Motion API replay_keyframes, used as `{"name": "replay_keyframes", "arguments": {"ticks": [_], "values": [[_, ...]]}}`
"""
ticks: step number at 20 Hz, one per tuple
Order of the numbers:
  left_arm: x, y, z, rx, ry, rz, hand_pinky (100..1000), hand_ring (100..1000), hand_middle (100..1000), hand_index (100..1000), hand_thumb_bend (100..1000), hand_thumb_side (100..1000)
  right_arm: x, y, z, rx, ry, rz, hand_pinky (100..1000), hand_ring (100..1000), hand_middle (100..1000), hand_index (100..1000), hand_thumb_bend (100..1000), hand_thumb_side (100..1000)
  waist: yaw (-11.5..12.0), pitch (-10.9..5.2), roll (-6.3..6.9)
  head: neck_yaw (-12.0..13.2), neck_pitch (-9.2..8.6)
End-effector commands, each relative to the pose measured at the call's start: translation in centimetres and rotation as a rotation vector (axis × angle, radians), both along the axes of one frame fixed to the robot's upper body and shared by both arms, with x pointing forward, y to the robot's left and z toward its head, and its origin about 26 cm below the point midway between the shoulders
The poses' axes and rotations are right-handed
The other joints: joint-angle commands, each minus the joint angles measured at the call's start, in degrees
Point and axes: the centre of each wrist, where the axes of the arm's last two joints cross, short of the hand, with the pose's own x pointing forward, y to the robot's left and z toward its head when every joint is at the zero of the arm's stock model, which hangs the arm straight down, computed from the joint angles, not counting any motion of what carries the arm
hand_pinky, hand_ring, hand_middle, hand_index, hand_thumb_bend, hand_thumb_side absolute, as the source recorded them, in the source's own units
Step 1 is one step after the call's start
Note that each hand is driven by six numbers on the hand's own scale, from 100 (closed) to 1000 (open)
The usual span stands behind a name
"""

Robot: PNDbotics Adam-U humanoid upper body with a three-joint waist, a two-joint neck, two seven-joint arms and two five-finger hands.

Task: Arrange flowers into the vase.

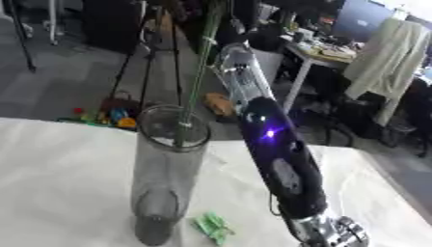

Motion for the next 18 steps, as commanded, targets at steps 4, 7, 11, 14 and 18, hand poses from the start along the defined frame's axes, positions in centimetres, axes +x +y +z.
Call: {"name": "replay_keyframes", "arguments": {"ticks": [4,7,11,14,18], "values": [[-0.3,-0.2,0.7,0.005,-0.032,-0.004,814,846,843,904,100,939,-0.7,-0.6,0.8,-0.013,-0.076,0.031,100,100,100,109,100,675,0.0,-0.69,0.51,-0.4,-1.35],[-0.3,-0.2,0.7,0.007,-0.034,-0.005,815,846,843,904,100,940,-0.5,-0.7,0.6,-0.015,-0.083,0.049,100,100,100,109,100,668,0.0,-0.43,0.49,-0.4,-1.61],[-0.3,-0.2,0.7,0.008,-0.034,-0.006,815,846,843,905,100,940,-0.4,-0.9,0.5,-0.027,-0.102,0.071,100,100,100,111,100,676,0.0,-0.18,0.49,-0.6,-1.84],[-0.3,-0.2,0.7,0.008,-0.034,-0.005,815,846,843,905,100,941,-0.3,-1.1,0.3,-0.06,-0.121,0.052,100,113,100,112,100,676,-0.1,-0.11,0.43,-0.5,-1.71],[-0.3,-0.2,0.7,0.009,-0.034,-0.005,815,846,843,905,100,942,0.1,-1.3,-0.1,-0.093,-0.132,0.023,311,296,100,111,100,662,-0.1,-0.03,0.34,-0.4,-1.64]]}}
